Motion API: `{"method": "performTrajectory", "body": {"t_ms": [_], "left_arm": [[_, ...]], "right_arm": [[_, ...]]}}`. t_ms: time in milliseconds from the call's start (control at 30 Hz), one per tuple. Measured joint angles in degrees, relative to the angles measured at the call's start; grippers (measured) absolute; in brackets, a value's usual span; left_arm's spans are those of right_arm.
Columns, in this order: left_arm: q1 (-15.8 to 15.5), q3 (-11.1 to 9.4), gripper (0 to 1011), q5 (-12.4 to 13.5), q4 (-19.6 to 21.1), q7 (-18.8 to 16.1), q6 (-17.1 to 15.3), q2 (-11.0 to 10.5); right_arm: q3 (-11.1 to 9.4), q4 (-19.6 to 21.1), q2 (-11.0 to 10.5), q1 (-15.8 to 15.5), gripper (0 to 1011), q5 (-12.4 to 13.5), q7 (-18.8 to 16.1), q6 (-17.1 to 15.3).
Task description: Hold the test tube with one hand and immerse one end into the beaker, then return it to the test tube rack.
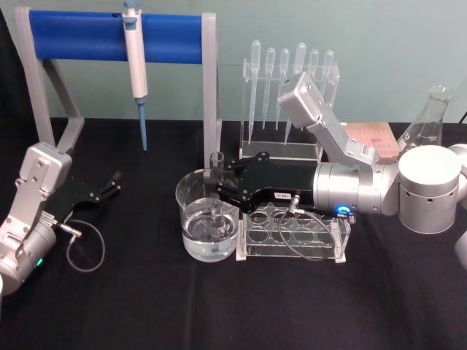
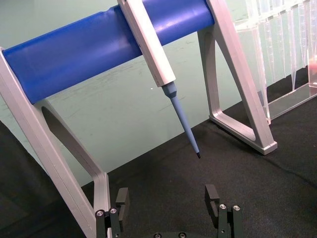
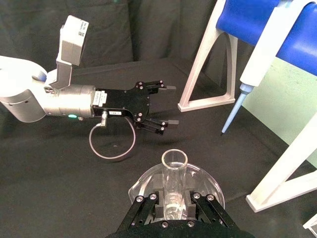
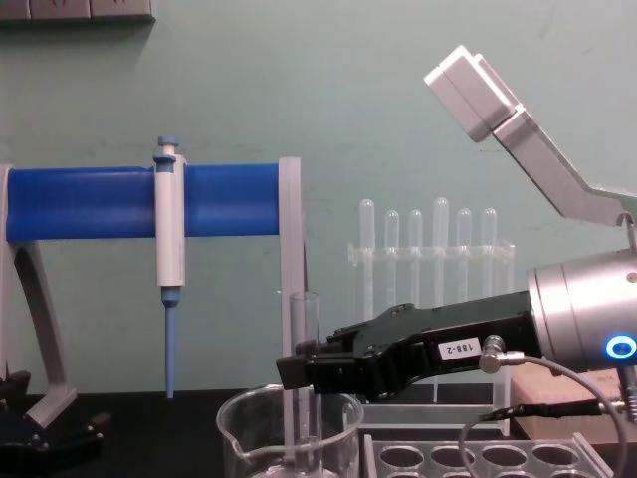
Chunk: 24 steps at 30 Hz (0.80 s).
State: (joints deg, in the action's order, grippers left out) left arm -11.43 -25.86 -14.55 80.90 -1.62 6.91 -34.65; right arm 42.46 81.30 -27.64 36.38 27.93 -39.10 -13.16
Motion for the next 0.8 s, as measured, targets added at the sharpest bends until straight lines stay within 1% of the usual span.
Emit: {"method": "performTrajectory", "body": {"t_ms": [800], "left_arm": [[0.0, 0.0, 1000, 0.0, 0.0, 0.0, 0.0, 0.0]], "right_arm": [[0.0, 0.0, 0.0, 0.0, 231, 0.0, 0.0, 0.0]]}}
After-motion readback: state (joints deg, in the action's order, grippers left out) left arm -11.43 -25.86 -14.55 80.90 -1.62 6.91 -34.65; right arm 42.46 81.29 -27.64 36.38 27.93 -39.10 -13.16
